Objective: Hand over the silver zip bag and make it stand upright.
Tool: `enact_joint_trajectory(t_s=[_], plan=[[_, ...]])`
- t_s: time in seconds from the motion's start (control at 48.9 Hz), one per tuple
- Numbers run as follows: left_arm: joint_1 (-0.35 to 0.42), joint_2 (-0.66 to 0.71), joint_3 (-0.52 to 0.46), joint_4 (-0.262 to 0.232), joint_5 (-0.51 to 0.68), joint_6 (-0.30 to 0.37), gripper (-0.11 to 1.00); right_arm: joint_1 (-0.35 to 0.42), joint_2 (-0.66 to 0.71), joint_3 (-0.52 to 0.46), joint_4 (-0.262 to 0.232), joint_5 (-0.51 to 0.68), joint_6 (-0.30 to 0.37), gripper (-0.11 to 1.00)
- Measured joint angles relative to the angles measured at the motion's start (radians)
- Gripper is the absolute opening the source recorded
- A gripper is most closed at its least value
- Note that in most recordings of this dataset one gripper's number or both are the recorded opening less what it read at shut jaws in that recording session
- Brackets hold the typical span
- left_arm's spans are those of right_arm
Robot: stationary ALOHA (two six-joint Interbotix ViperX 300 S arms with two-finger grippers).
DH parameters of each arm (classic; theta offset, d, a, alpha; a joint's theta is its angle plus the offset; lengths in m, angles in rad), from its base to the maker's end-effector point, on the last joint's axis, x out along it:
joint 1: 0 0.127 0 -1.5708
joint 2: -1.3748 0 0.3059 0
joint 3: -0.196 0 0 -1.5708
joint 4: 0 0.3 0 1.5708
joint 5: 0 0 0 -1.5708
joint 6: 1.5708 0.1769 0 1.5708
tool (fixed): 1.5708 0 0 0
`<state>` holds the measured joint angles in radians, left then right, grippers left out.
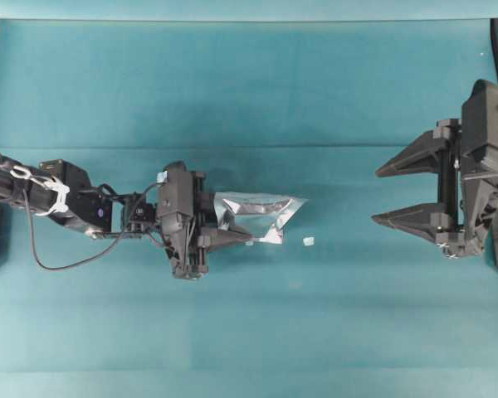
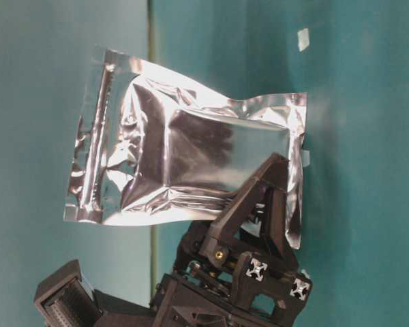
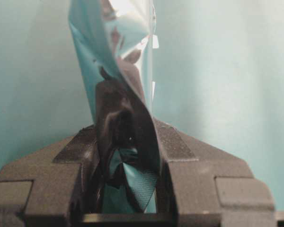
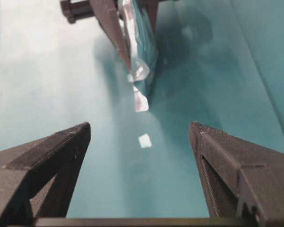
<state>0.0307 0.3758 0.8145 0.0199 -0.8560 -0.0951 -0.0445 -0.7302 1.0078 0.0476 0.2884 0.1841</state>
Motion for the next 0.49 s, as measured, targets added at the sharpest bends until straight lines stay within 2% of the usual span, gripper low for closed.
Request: enact_joint_trajectory(t_s=[0.491], plan=[[0.0, 0.0, 0.0, 0.0, 0.0, 0.002, 0.21, 0.0, -0.002, 0.008, 0.0, 0.0, 0.003, 0.95]])
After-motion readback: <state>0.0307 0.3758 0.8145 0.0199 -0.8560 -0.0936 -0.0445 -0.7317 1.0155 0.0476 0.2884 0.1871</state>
